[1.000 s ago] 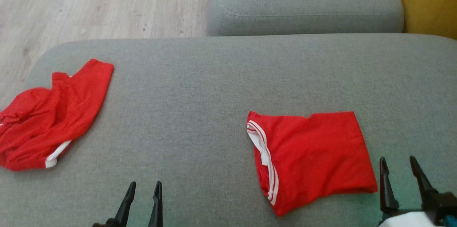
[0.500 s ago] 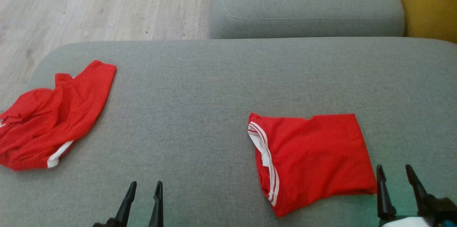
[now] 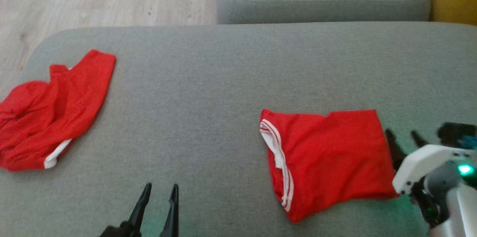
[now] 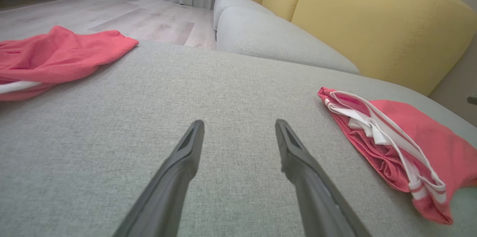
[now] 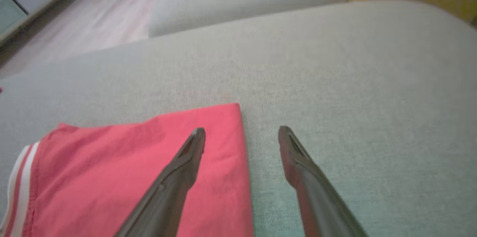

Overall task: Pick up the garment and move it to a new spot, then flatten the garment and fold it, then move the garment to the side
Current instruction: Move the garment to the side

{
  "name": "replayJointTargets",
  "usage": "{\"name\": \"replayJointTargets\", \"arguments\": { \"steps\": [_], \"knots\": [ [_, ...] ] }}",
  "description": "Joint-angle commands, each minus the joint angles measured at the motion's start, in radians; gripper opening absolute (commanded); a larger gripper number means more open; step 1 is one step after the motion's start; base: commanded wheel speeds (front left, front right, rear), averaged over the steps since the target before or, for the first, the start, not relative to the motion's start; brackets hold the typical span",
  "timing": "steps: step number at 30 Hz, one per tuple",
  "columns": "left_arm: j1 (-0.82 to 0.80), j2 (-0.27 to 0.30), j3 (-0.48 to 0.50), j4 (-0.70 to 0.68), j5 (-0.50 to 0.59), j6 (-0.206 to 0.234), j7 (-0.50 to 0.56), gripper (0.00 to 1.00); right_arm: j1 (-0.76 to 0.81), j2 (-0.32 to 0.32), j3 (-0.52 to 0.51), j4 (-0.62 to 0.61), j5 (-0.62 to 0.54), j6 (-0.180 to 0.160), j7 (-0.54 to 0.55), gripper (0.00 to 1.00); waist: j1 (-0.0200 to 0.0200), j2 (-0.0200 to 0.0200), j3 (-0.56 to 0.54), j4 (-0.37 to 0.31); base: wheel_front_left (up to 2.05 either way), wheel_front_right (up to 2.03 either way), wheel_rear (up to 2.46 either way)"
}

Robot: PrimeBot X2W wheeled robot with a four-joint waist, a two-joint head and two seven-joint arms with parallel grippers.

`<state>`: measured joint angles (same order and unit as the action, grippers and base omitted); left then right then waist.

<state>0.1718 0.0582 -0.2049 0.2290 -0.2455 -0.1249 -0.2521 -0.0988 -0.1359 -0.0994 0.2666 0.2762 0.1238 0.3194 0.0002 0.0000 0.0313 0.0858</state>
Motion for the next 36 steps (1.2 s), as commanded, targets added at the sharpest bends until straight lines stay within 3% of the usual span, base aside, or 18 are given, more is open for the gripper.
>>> {"name": "replayJointTargets", "arguments": {
  "steps": [1,5,10,11,12,17,22,31,36],
  "knots": [
    [-0.058,0.000,0.017,-0.021,-0.003,-0.006,-0.010,1.00,-0.049,-0.022,0.031,0.003,-0.009,0.007,0.063,1.00,-0.0002,0.0000,0.008,0.015,0.00,0.00,0.00],
    [-0.074,0.002,-0.001,-0.011,-0.011,-0.006,-0.010,1.00,-0.086,-0.007,0.015,0.114,-0.024,0.007,0.168,1.00,-0.0002,0.0000,0.013,0.043,0.00,0.00,0.00],
    [-0.092,0.002,-0.021,-0.009,-0.017,-0.006,-0.010,1.00,-0.113,0.012,-0.003,0.224,-0.057,0.007,0.201,1.00,-0.0002,0.0000,0.026,0.072,0.00,0.00,0.00],
    [-0.094,0.002,-0.021,-0.011,-0.018,-0.006,-0.010,1.00,-0.121,0.017,-0.005,0.235,-0.047,0.007,0.200,0.33,-0.0002,0.0000,0.030,0.073,0.00,0.00,0.00],
    [-0.096,0.002,-0.020,-0.012,-0.019,-0.006,-0.010,1.00,-0.130,0.022,-0.007,0.241,-0.035,0.007,0.191,0.00,-0.0002,0.0000,0.035,0.072,0.00,0.00,0.00],
    [-0.106,0.010,-0.019,-0.020,-0.021,-0.006,-0.010,1.00,-0.207,0.018,-0.031,0.249,-0.010,0.007,0.119,0.00,-0.0002,0.0000,0.069,0.044,0.00,0.00,0.00],
    [-0.147,0.032,-0.034,-0.041,-0.021,-0.006,-0.010,1.00,-0.369,-0.054,-0.093,0.273,-0.091,0.007,0.018,0.00,-0.0002,0.0000,0.153,-0.019,0.00,0.00,0.00],
    [-0.220,0.117,-0.082,-0.084,-0.025,-0.006,-0.010,1.00,-0.561,-0.245,-0.289,0.357,-0.310,0.007,-0.064,0.00,-0.0002,0.0000,0.291,-0.096,0.00,0.00,0.00],
    [-0.242,0.147,-0.088,-0.094,-0.027,-0.006,-0.010,1.00,-0.624,-0.291,-0.391,0.389,-0.469,0.007,-0.143,0.00,-0.0002,0.0000,0.322,-0.101,0.00,0.00,0.00]
  ]
}}
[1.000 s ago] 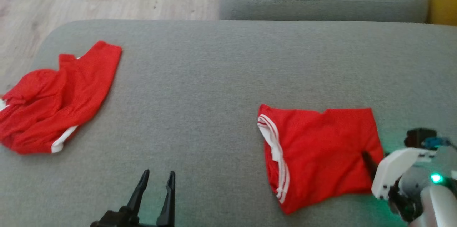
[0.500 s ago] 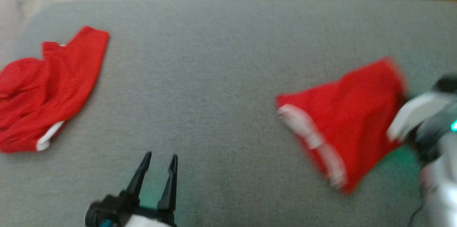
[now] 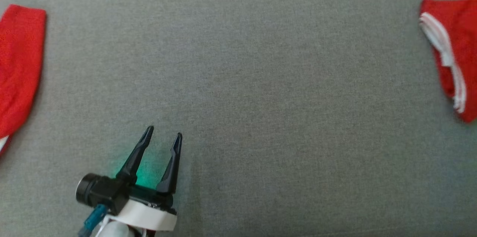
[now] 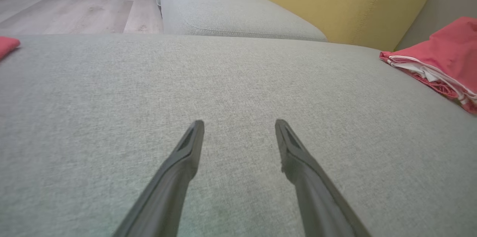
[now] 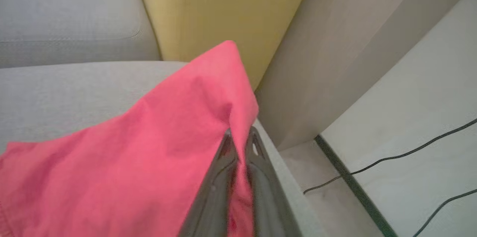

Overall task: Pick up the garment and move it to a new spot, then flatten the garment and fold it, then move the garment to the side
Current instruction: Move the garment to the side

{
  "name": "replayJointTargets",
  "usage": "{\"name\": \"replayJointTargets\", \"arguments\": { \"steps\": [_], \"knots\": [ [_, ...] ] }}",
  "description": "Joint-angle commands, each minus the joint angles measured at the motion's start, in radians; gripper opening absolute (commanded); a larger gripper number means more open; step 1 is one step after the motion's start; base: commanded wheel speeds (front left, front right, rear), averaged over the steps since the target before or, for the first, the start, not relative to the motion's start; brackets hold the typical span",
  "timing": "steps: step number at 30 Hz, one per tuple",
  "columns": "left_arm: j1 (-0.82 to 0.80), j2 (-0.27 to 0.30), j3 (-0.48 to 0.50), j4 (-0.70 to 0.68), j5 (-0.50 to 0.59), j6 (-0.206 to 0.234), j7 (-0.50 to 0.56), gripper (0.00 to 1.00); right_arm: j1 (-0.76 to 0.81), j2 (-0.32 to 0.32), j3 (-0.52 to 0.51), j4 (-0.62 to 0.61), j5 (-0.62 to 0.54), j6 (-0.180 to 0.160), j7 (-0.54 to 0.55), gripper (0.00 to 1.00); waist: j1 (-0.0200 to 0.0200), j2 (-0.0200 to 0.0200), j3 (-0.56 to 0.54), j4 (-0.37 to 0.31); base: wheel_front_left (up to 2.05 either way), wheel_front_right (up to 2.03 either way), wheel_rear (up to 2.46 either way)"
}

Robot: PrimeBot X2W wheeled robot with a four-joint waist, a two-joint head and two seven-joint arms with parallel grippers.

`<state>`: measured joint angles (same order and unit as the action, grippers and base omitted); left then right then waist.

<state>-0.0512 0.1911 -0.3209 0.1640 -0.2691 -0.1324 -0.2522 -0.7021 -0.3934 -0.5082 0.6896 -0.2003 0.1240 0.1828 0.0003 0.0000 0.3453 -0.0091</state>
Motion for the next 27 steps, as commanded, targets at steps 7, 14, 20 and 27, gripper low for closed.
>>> {"name": "replayJointTargets", "arguments": {
  "steps": [7,14,20,27],
  "knots": [
    [-0.025,0.003,0.030,-0.035,-0.006,0.002,-0.010,1.00,-0.073,-0.003,-0.115,-0.013,-0.186,0.007,-0.087,1.00,-0.0003,0.0000,0.011,0.015,0.00,0.00,0.00],
    [-0.008,-0.040,0.064,-0.025,-0.012,0.002,-0.010,1.00,-0.069,0.082,-0.080,-0.086,-0.251,0.007,-0.295,1.00,-0.0003,0.0000,-0.054,0.036,0.00,0.00,0.00],
    [0.043,-0.089,0.112,0.016,-0.011,0.002,-0.010,1.00,0.106,0.235,0.099,-0.259,-0.164,0.007,-0.396,1.00,-0.0003,0.0000,-0.185,0.049,0.00,0.00,0.00],
    [0.073,-0.111,0.150,0.050,-0.004,0.002,-0.010,1.00,0.380,0.313,0.247,-0.424,-0.032,0.007,-0.404,1.00,-0.0003,0.0000,-0.270,0.066,0.00,0.00,0.00]
  ]
}}
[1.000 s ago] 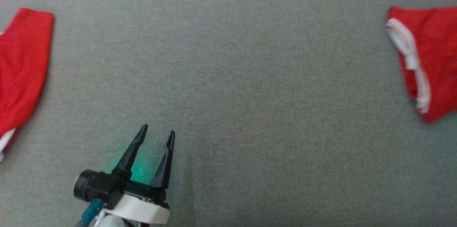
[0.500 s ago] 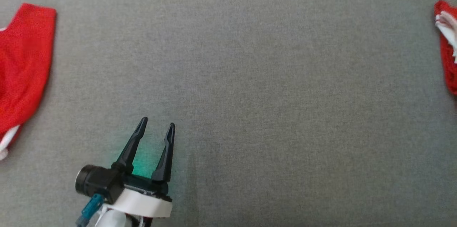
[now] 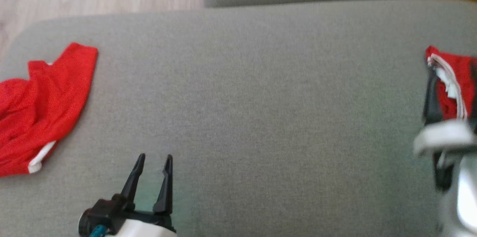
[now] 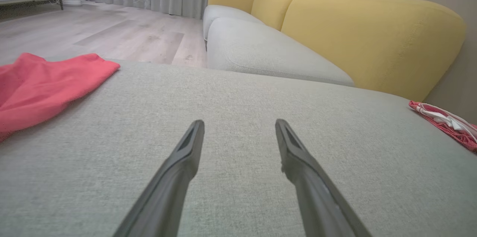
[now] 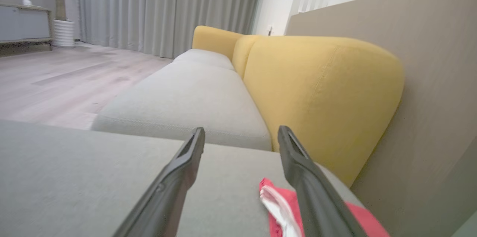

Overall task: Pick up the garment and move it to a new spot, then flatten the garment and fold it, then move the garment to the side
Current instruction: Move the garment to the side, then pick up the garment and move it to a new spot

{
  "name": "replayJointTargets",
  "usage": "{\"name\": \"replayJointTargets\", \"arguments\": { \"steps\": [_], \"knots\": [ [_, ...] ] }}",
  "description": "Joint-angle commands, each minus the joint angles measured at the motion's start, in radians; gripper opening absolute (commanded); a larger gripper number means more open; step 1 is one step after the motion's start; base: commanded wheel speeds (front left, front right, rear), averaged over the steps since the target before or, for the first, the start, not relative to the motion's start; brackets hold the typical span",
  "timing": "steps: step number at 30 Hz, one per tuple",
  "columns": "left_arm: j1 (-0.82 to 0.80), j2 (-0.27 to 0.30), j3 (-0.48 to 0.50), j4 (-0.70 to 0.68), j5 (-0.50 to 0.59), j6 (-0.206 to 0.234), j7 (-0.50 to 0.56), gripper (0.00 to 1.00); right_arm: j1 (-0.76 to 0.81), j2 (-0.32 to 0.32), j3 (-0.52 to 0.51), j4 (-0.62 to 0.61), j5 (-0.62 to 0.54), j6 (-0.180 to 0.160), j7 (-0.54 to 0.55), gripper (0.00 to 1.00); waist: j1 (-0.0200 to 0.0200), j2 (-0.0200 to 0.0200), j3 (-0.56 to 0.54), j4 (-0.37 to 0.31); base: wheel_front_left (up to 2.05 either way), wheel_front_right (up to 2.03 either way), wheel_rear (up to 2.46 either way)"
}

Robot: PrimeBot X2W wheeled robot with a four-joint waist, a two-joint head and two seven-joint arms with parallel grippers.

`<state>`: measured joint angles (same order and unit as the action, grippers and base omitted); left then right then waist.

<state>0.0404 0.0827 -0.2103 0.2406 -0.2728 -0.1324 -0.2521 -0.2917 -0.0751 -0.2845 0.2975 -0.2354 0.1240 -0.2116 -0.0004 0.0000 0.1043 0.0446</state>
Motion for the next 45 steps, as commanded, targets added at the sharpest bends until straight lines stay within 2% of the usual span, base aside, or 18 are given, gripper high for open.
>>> {"name": "replayJointTargets", "arguments": {
  "steps": [1,6,12,24,29,34,41,42,45],
  "knots": [
    [-0.015,-0.004,0.046,-0.023,0.000,0.002,-0.010,1.00,0.015,0.003,0.039,-0.050,0.022,0.007,-0.013,1.00,0.0004,0.0000,-0.038,0.013,0.00,0.00,0.00],
    [0.000,-0.006,0.066,-0.004,0.007,0.002,-0.010,1.00,0.208,0.022,0.139,-0.084,0.121,0.007,-0.030,1.00,0.0004,0.0000,-0.066,0.016,0.00,0.00,0.00],
    [0.013,-0.014,0.124,0.032,0.035,0.004,-0.010,1.00,0.339,0.024,0.226,-0.037,0.216,0.007,-0.047,1.00,0.0004,0.0000,-0.092,0.012,0.00,0.00,0.00],
    [0.023,-0.026,0.122,0.053,0.045,0.002,-0.010,1.00,0.393,0.025,0.248,-0.059,0.267,0.007,-0.050,1.00,0.0004,0.0000,-0.111,0.013,0.00,0.00,0.00],
    [0.020,-0.027,0.105,0.055,0.043,0.002,-0.010,1.00,0.395,0.025,0.252,-0.073,0.271,0.007,-0.050,1.00,0.0004,0.0000,-0.115,0.042,0.00,0.00,0.00],
    [0.019,-0.026,0.088,0.056,0.042,0.002,-0.010,1.00,0.407,0.025,0.263,-0.082,0.284,0.007,-0.050,1.00,0.0004,0.0000,-0.124,0.131,0.00,0.00,0.00],
    [0.038,-0.019,0.091,0.059,0.043,0.002,-0.010,1.00,0.410,0.025,0.301,-0.079,0.301,0.007,-0.050,1.00,0.0004,0.0000,-0.141,0.338,0.00,0.00,0.00],
    [0.038,-0.019,0.091,0.059,0.043,0.002,-0.010,1.00,0.410,0.025,0.301,-0.079,0.301,0.007,-0.050,1.00,0.0004,0.0000,-0.141,0.338,0.00,0.00,0.00],
    [0.057,-0.015,0.105,0.058,0.040,0.002,-0.010,1.00,0.402,0.025,0.320,-0.074,0.303,0.007,-0.050,1.00,0.0004,0.0000,-0.146,0.415,0.00,0.00,0.00]
  ]
}}
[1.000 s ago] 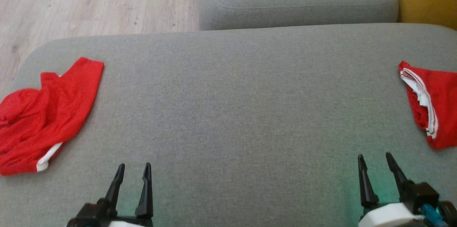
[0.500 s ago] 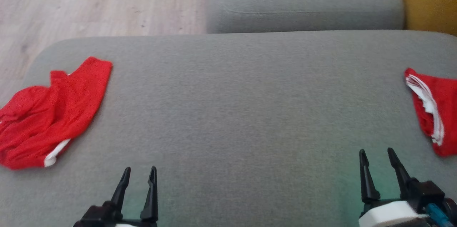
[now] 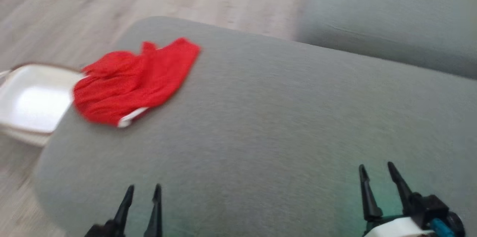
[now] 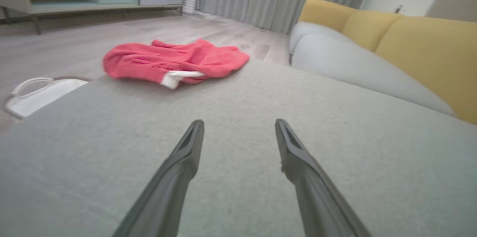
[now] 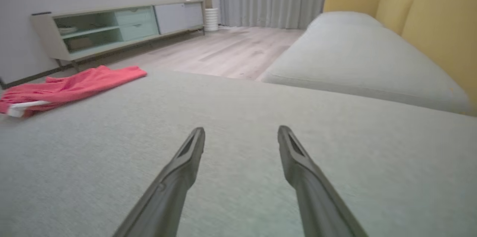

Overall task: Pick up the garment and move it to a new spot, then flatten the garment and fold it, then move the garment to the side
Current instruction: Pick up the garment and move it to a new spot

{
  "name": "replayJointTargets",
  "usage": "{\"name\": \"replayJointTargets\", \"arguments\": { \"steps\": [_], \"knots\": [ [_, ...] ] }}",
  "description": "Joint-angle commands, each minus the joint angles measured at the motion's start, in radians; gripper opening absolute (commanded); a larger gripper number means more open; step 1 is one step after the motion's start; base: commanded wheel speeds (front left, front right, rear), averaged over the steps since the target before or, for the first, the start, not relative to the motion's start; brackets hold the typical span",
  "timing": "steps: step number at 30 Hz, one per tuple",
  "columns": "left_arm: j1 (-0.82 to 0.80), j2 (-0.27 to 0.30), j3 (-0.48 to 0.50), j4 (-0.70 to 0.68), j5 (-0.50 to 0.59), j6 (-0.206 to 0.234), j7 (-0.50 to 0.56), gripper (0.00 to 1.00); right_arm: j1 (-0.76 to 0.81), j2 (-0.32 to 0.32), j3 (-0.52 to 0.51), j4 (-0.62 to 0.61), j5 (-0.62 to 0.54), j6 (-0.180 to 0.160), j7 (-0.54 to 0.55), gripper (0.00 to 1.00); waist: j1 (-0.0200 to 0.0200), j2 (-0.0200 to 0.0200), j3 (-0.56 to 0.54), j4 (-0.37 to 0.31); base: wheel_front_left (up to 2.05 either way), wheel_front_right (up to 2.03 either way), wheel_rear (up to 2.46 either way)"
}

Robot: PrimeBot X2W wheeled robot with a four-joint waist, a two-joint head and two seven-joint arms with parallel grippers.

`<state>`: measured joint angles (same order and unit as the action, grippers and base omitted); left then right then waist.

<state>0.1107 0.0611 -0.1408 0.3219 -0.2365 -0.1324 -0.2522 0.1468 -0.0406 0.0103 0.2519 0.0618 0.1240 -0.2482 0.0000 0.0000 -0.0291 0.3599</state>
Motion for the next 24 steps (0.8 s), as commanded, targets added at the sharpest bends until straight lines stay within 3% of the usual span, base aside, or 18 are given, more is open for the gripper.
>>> {"name": "replayJointTargets", "arguments": {
  "steps": [1,8,14,20,24],
  "knots": [
    [-0.006,0.008,0.044,-0.025,0.002,0.002,-0.010,1.00,-0.041,-0.010,0.033,-0.027,0.006,0.007,-0.013,1.00,0.0000,0.0000,-0.013,0.117,0.00,0.00,0.00],
    [-0.014,0.016,0.092,-0.061,-0.032,0.002,-0.010,1.00,-0.081,-0.010,0.058,-0.021,-0.020,0.007,-0.014,1.00,0.0000,0.0000,0.046,0.146,0.00,0.00,0.00],
    [-0.152,0.080,0.139,-0.084,-0.094,0.002,-0.010,1.00,-0.108,-0.010,0.021,-0.034,-0.097,0.007,-0.014,1.00,0.0000,0.0000,0.183,0.091,0.00,0.00,0.00],
    [-0.429,0.201,0.092,0.073,-0.171,0.002,0.049,1.00,-0.149,-0.010,-0.035,-0.079,-0.203,0.007,0.003,1.00,0.0000,0.0000,0.348,0.041,0.00,0.00,0.00],
    [-0.627,0.267,-0.024,0.233,-0.234,0.002,0.154,1.00,-0.162,-0.017,-0.053,-0.128,-0.246,0.007,0.032,1.00,0.0000,0.0000,0.419,0.021,0.00,0.00,0.00]
  ]
}}
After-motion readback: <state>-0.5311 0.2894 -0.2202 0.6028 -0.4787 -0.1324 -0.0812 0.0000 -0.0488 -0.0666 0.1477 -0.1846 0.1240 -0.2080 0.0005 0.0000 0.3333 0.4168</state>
